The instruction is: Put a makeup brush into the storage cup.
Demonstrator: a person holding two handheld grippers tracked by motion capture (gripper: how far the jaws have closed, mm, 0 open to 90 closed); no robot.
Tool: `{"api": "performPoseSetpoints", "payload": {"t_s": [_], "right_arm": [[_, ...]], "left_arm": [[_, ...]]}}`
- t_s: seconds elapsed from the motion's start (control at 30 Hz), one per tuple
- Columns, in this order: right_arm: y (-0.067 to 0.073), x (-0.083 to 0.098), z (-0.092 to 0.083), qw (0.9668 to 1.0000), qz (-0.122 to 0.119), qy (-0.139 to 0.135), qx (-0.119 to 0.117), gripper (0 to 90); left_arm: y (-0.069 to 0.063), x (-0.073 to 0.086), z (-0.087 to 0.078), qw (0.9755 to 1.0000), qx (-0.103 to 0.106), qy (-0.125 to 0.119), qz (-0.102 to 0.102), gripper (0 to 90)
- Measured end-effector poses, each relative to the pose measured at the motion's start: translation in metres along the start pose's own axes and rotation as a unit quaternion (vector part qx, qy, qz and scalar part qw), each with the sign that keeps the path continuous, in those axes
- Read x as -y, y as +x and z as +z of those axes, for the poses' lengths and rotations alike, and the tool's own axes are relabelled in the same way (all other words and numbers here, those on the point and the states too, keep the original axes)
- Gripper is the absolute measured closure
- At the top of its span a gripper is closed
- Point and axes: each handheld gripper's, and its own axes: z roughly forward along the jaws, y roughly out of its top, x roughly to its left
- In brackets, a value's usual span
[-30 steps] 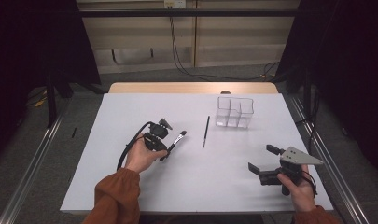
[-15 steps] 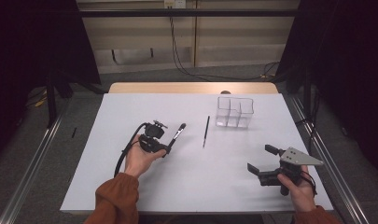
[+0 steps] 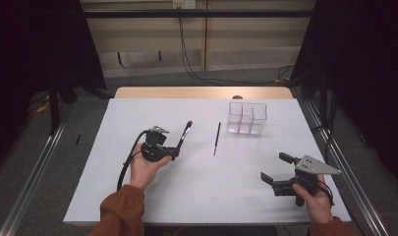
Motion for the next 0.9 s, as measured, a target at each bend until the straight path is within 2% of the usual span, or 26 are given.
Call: {"api": "performPoseSetpoints", "payload": {"t_s": [0.03,0.1,0.13,0.2,0.3,0.43,0.47,0.5,0.53,0.6,0.7,0.77,0.8,0.9], "right_arm": [[0.000,0.000,0.000,1.0000,-0.001,-0.001,-0.001,0.1],[0.001,0.000,0.000,1.0000,-0.001,-0.006,-0.006,0.1],[0.001,0.000,0.000,1.0000,-0.001,-0.006,-0.007,0.2],[0.001,0.000,0.000,1.0000,-0.001,-0.006,-0.006,0.1],[0.001,0.000,0.000,1.0000,0.002,-0.007,-0.005,0.0],[0.000,0.000,-0.001,1.0000,0.003,-0.007,-0.002,0.0],[0.000,0.000,-0.001,1.0000,0.003,-0.009,-0.002,0.0],[0.000,0.000,-0.001,0.9999,0.003,-0.010,0.000,0.0],[0.000,0.000,-0.001,0.9999,0.004,-0.010,0.000,0.0],[-0.001,-0.001,-0.001,0.9999,0.004,-0.010,0.000,0.0],[0.000,-0.001,0.000,0.9999,0.005,-0.012,0.000,0.0],[0.000,-0.001,0.000,0.9999,0.007,-0.013,-0.001,0.0],[0.000,-0.002,-0.001,0.9999,0.007,-0.015,-0.002,0.0],[0.000,-0.002,0.000,0.9998,0.012,-0.018,-0.006,0.0]], "left_arm": [[0.000,0.000,-0.001,0.9999,0.006,-0.009,0.004,79.6],[0.000,0.001,-0.003,0.9993,0.001,-0.033,0.018,79.6],[0.001,0.001,-0.004,0.9991,0.008,-0.037,0.020,79.7],[0.001,0.004,-0.004,0.9976,0.012,-0.061,0.030,79.6],[0.002,0.006,-0.004,0.9963,0.018,-0.074,0.039,79.6],[-0.002,0.008,-0.005,0.9920,0.015,-0.107,0.065,79.6],[-0.003,0.008,-0.005,0.9917,0.022,-0.112,0.060,79.6],[-0.005,0.009,-0.005,0.9897,0.031,-0.128,0.056,79.6],[-0.005,0.009,-0.005,0.9897,0.031,-0.128,0.056,79.7],[-0.006,0.010,-0.006,0.9876,0.037,-0.140,0.060,79.6],[-0.008,0.010,-0.008,0.9831,0.047,-0.163,0.068,79.6],[-0.009,0.011,-0.010,0.9794,0.056,-0.183,0.065,79.6],[-0.012,0.012,-0.013,0.9789,0.050,-0.184,0.073,79.6],[-0.015,0.014,-0.017,0.9777,0.053,-0.187,0.079,79.6]]}}
